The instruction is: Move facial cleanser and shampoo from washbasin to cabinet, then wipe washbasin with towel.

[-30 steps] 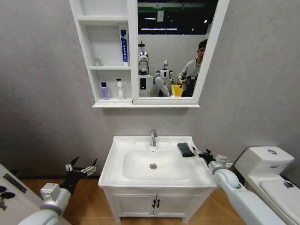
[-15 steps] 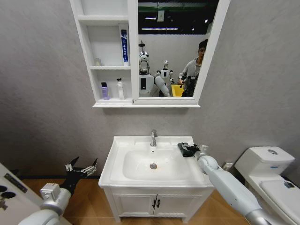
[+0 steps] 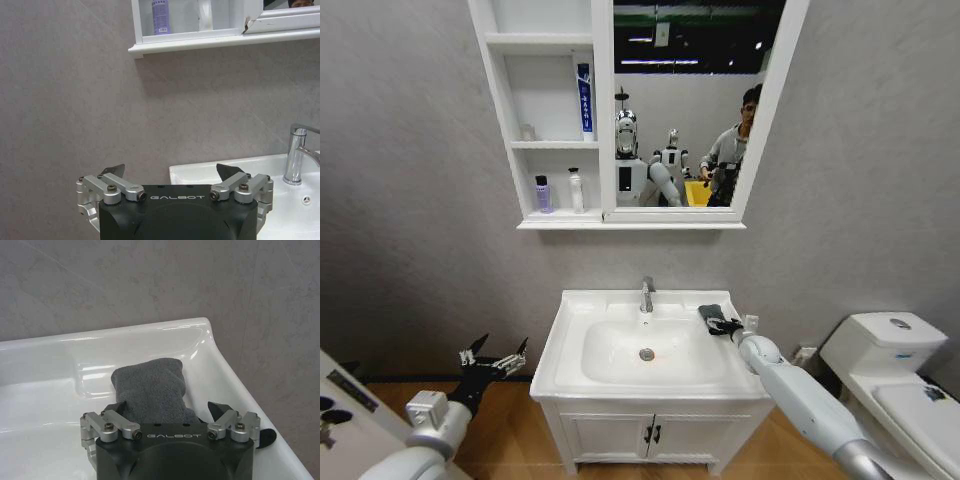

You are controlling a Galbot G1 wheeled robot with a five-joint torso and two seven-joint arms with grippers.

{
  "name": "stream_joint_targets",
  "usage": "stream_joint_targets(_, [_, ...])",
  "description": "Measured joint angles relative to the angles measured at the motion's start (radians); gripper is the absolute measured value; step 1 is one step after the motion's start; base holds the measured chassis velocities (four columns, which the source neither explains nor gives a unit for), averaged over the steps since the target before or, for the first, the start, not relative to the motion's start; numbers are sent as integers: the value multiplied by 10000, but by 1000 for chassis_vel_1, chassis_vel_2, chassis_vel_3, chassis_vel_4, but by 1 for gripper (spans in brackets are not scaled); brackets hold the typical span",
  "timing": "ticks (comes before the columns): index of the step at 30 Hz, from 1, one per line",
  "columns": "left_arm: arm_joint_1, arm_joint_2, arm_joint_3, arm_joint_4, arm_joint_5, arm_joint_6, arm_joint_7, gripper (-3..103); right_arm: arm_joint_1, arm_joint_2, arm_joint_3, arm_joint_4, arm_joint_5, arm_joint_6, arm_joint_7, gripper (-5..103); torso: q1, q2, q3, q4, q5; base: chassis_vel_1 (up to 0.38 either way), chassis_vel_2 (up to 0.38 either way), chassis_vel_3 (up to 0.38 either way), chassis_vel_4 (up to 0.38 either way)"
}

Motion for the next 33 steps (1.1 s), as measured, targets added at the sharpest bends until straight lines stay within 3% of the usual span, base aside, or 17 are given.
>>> stream_joint_targets(2, [0,0,0,0,0,0,0,100,95,26,-77,-317,-211,16,-178,84,-1,1,0,0,1,0,0,0,0])
stream_joint_targets(5, [0,0,0,0,0,0,0,100,125,28,-102,-405,-297,45,-257,79,0,0,0,0,0,0,0,0,0])
stream_joint_targets(7, [0,0,0,0,0,0,0,100,152,22,-162,-465,-464,127,-382,62,0,1,0,-1,0,0,0,0,0])
stream_joint_targets(9, [0,0,0,0,0,0,0,100,155,22,-175,-464,-533,150,-409,62,-1,1,0,-1,0,0,0,0,0])
stream_joint_targets(13, [0,0,0,0,0,0,0,100,144,-19,-257,-258,-607,162,-453,41,0,1,0,-4,0,0,0,0,0])
stream_joint_targets(17, [0,0,0,0,0,0,0,100,123,-23,-249,-129,-624,163,-449,35,0,0,0,-3,2,0,0,0,0])
stream_joint_targets(21, [0,0,0,0,0,0,0,100,-211,-123,-32,674,-517,146,-278,14,0,0,1,1,4,0,0,0,0])
stream_joint_targets(22, [0,0,0,0,0,0,0,100,-211,-123,-32,674,-517,146,-278,14,0,0,1,1,4,0,0,0,0])
stream_joint_targets(24, [0,0,1,0,0,0,2,100,-887,-358,217,2000,-189,79,121,6,1,0,0,-3,2,0,0,0,0])
stream_joint_targets(28, [0,-1,-1,0,1,-1,-2,100,-1709,-677,238,3502,158,-173,711,5,0,1,0,0,-2,0,0,0,0])
stream_joint_targets(30, [0,0,0,0,0,-1,0,100,-2520,-920,64,4973,570,-599,1581,5,-1,1,-1,-6,1,0,0,0,0])
stream_joint_targets(31, [0,0,0,0,0,-1,0,100,-2520,-920,64,4973,570,-599,1581,5,-1,1,-1,-6,1,0,0,0,0])
stream_joint_targets(33, [0,-1,0,0,0,-1,0,100,-2802,-972,-247,5646,866,-1048,2357,5,-3,2,-1,-1,-1,0,0,0,0])
